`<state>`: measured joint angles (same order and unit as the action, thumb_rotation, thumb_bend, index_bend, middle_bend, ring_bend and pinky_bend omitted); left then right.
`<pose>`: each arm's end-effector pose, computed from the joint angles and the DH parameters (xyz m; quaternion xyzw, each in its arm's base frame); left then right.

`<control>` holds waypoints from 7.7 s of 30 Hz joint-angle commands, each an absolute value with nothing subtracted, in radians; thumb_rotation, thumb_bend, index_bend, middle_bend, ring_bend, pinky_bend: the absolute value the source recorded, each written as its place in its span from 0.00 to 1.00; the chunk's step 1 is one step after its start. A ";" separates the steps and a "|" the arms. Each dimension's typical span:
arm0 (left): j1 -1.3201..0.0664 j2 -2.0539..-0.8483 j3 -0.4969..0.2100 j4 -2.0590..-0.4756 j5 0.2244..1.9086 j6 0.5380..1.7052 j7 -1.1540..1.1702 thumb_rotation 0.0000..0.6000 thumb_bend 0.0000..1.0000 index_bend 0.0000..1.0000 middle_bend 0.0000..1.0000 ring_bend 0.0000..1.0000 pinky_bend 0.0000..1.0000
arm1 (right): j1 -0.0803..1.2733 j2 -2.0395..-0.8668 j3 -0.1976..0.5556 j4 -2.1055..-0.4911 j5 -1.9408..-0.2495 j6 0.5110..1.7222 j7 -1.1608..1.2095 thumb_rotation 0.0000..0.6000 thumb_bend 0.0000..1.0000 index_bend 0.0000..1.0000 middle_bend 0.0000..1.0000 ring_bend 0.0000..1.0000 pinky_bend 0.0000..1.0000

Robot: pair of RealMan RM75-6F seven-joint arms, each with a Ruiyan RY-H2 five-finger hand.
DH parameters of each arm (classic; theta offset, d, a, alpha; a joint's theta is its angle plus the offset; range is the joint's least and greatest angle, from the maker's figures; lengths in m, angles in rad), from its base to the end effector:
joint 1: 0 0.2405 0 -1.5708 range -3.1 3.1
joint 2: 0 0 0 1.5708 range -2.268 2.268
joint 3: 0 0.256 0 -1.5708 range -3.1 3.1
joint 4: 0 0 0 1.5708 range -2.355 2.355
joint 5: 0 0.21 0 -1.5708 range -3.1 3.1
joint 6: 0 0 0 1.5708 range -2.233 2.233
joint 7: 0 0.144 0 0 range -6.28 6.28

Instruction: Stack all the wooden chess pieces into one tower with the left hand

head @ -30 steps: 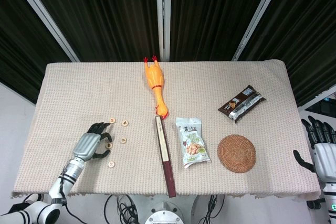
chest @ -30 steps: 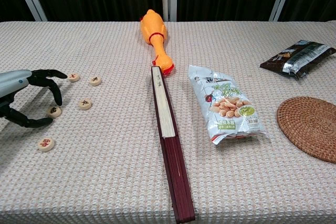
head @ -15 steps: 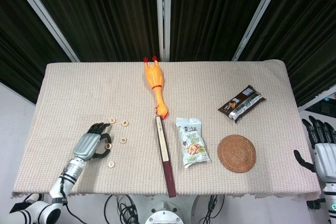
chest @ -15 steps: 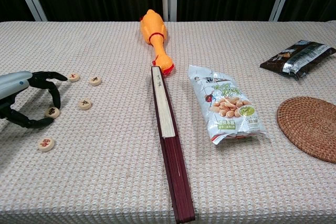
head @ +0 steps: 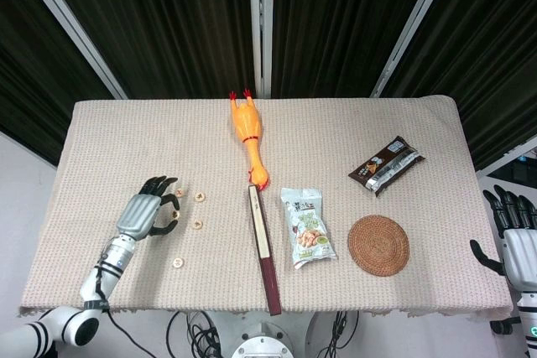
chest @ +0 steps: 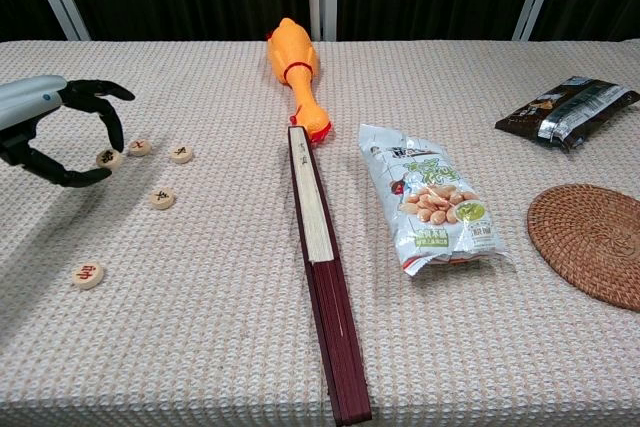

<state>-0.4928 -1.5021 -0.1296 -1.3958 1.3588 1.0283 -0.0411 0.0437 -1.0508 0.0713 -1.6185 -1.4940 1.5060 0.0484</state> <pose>-0.2332 0.3013 0.0062 -0.6741 -0.4674 -0.4035 0.4055 -0.3192 -0.1727 0.1867 0.5776 -0.3834 0.3872 0.6078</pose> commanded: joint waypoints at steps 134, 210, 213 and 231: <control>-0.679 -1.643 -0.157 -1.227 1.205 0.876 0.066 1.00 0.30 0.35 0.04 0.00 0.00 | 0.036 -1.029 0.092 -1.617 -1.461 1.505 0.106 1.00 0.25 0.00 0.00 0.00 0.00; -0.656 -1.563 -0.162 -1.238 1.147 0.889 0.056 1.00 0.35 0.46 0.05 0.00 0.00 | 0.041 -1.028 0.090 -1.617 -1.457 1.491 0.093 1.00 0.25 0.00 0.00 0.00 0.00; -0.655 -1.572 -0.154 -1.223 1.158 0.887 0.050 1.00 0.35 0.46 0.05 0.00 0.00 | 0.042 -1.026 0.090 -1.618 -1.454 1.488 0.095 1.00 0.25 0.00 0.00 0.00 0.00; -0.657 -1.588 -0.160 -1.194 1.180 0.892 0.025 1.00 0.35 0.44 0.05 0.00 0.00 | 0.044 -1.021 0.088 -1.624 -1.448 1.477 0.089 1.00 0.25 0.00 0.00 0.00 0.00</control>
<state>-0.6564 -1.5869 -0.1596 -1.1958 1.1793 0.8919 0.0254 0.0441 -1.0214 0.0878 -1.6242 -1.4483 1.4765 0.0894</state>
